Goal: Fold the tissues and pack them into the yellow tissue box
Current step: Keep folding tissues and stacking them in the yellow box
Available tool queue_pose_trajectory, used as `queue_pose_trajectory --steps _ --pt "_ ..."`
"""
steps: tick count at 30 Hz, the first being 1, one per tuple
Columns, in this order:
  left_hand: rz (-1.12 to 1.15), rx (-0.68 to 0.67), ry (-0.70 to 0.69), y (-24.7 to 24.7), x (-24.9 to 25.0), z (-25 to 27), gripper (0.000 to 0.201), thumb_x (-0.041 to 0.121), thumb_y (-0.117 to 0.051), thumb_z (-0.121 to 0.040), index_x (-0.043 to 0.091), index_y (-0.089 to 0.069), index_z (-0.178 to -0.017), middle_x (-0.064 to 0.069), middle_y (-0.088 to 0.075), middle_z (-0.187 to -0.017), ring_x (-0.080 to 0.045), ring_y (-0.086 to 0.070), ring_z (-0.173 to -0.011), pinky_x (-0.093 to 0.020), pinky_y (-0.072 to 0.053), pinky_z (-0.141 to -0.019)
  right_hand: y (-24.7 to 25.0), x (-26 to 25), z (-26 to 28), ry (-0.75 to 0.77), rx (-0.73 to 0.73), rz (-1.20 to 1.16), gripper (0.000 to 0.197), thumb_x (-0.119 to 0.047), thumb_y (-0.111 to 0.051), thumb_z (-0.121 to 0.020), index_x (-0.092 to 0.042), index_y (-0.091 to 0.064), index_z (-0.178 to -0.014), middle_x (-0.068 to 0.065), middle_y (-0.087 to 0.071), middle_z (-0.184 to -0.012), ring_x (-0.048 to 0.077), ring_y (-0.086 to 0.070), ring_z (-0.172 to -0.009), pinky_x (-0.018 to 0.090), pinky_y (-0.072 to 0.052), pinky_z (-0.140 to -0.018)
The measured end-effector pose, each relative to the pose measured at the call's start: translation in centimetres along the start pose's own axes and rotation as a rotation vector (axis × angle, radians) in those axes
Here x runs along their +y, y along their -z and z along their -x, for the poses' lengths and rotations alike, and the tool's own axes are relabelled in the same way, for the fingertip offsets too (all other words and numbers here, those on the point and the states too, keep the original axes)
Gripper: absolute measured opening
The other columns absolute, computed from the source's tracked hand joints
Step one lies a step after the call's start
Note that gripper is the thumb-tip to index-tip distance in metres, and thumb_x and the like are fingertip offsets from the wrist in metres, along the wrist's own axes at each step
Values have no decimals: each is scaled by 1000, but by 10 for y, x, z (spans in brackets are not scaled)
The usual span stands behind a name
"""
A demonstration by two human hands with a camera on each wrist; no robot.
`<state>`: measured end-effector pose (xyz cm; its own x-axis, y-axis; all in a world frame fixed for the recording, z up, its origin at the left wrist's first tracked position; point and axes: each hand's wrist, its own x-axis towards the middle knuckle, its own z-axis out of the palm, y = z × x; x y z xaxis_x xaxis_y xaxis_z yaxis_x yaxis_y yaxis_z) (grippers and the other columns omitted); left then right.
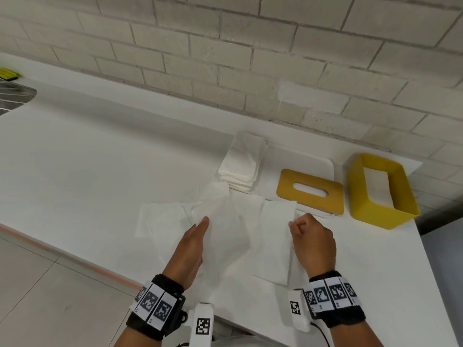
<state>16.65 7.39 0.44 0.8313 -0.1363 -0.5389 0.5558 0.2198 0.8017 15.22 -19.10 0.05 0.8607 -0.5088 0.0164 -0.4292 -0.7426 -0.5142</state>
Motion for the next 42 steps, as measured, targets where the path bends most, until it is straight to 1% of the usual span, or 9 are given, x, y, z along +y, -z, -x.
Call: queue_pose_trajectory --steps 7,13,18,26,29,32,36,39,42 --pt "-16 0 -20 0 0 -2 38 44 -46 -107 27 -63 -136 5 -73 -127 -21 -65 -124 -50 -41 -117 0 24 3 -129 -91 -28 18 -36 -53 -102 -19 -60 -103 6 -73 -102 26 -60 -87 32 -43 -72" --pt "-29 23 -22 -2 -2 -6 43 46 -49 -105 25 -59 -141 3 -70 -132 -22 -63 -126 -49 -41 -117 -8 7 18 -76 -55 -96 44 -42 -64 -95 -21 -48 -130 9 -52 -127 29 -62 -107 34 -47 -81" --pt "-22 23 -23 -1 -4 -5 44 46 -48 -106 23 -58 -143 2 -69 -134 -22 -62 -127 -49 -40 -118 -20 1 12 -204 -247 -214 61 -34 -73 -90 -18 -40 -139 13 -45 -137 30 -54 -119 32 -43 -90" --pt "-27 25 3 1 -4 -3 44 47 -48 -105 25 -59 -142 4 -70 -133 -21 -61 -128 -50 -39 -119 -26 -4 2 -334 -268 -610 59 -15 -80 -83 -20 -50 -133 6 -61 -114 21 -61 -100 31 -48 -91" --pt "-13 16 13 0 -2 -2 40 45 -48 -106 26 -62 -138 5 -72 -129 -20 -63 -126 -49 -40 -118 -13 -19 5 -211 -164 -646 55 -9 -75 -85 -26 -54 -132 2 -62 -109 8 -61 -84 20 -49 -80" --pt "10 -6 20 -6 0 1 39 43 -48 -106 23 -64 -136 3 -74 -127 -21 -65 -124 -49 -41 -117 9 -44 19 138 -75 -517 71 -2 -66 -87 -35 -42 -145 -15 -59 -116 3 -57 -66 6 -44 -67" --pt "43 -94 7 -20 7 7 40 39 -43 -109 17 -65 -133 -8 -74 -125 -26 -69 -120 -49 -45 -113 10 -70 56 567 -408 -251 101 -14 -63 -92 -57 4 -153 -25 -51 -130 3 -55 -76 19 -51 -80" --pt "32 -155 -35 -27 13 15 42 38 -41 -109 15 -69 -130 -13 -74 -123 -30 -71 -114 -48 -53 -102 0 -76 68 541 -509 -387 108 -44 -73 -87 -59 14 -150 -25 -51 -130 4 -60 -90 18 -51 -86" --pt "62 -170 -35 -26 15 19 45 42 -42 -108 14 -69 -130 -14 -74 -122 -30 -71 -115 -45 -55 -97 -9 -76 64 370 -376 -697 89 -51 -69 -89 -55 -6 -152 -17 -62 -119 9 -66 -94 17 -52 -84"
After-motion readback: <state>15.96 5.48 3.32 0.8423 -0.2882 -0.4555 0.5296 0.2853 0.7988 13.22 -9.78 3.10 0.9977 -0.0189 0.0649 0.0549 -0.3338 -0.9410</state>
